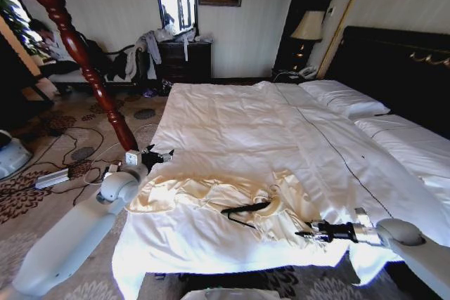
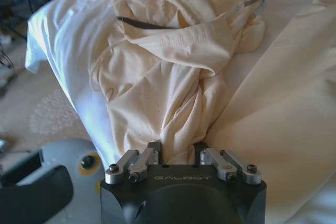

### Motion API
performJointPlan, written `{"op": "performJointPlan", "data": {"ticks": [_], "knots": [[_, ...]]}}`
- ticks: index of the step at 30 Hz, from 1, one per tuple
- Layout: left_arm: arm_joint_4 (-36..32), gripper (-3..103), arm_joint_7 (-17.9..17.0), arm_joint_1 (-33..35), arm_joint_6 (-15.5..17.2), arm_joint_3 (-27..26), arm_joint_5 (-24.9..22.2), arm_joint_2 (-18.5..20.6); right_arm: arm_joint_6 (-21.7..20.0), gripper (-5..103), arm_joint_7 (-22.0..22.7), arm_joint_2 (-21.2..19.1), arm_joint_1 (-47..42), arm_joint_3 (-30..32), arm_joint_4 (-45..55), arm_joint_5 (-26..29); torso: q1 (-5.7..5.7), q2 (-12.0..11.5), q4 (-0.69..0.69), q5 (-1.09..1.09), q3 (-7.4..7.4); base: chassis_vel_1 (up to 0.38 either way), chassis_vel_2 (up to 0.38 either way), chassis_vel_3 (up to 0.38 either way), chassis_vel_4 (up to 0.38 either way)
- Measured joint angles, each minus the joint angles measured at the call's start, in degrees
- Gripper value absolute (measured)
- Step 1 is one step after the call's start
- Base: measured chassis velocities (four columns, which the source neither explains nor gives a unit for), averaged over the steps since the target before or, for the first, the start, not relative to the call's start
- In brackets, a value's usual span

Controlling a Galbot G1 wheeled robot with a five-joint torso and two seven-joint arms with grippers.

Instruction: Pick up the clothes from the bed and hang them on the clothes hanger.

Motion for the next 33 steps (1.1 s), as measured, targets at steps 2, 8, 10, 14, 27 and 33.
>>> {"op": "performJointPlan", "data": {"ticks": [2,8,10,14,27,33], "knots": [[0.02,100,-0.05,-0.04,-0.03,0.06,0.0,0.01,1.37,26,1.22,0.31,-0.12,0.45,0.51,-2.3,0.0,0.0,0.0,0.0,0.0,0.0,0.0,0.0,0.0],[0.4,100,-0.44,-0.48,-0.09,0.07,-0.23,0.26,3.89,15,6.68,0.45,-1.18,1.04,3.29,-3.79,0.0,0.0,-0.01,0.0,0.0,0.0,0.0,0.0,0.0],[0.52,100,-0.55,-0.61,-0.09,0.07,-0.39,0.38,4.25,15,8.74,0.28,-1.56,1.3,4.15,-3.29,0.0,0.0,-0.01,0.0,0.0,0.0,0.0,0.0,0.0],[0.73,100,-0.79,-0.88,-0.09,0.04,-0.77,0.71,5.6,15,12.89,-0.28,-2.31,2.25,5.92,-1.31,0.0,0.0,0.02,0.0,0.0,0.0,0.0,0.0,0.0],[0.14,100,-2.45,0.44,-1.01,-0.81,-1.73,0.06,10.67,15,24.95,-0.87,-5.71,8.64,14.0,-4.48,0.0,0.0,0.01,0.0,0.0,0.0,0.0,0.0,0.0],[0.18,100,-4.95,2.56,-4.36,-3.39,-7.64,-2.51,13.4,15,29.3,-1.08,-5.77,11.43,20.75,-6.18,0.0,0.0,0.0,0.0,0.0,0.0,0.0,0.0,0.0]]}}
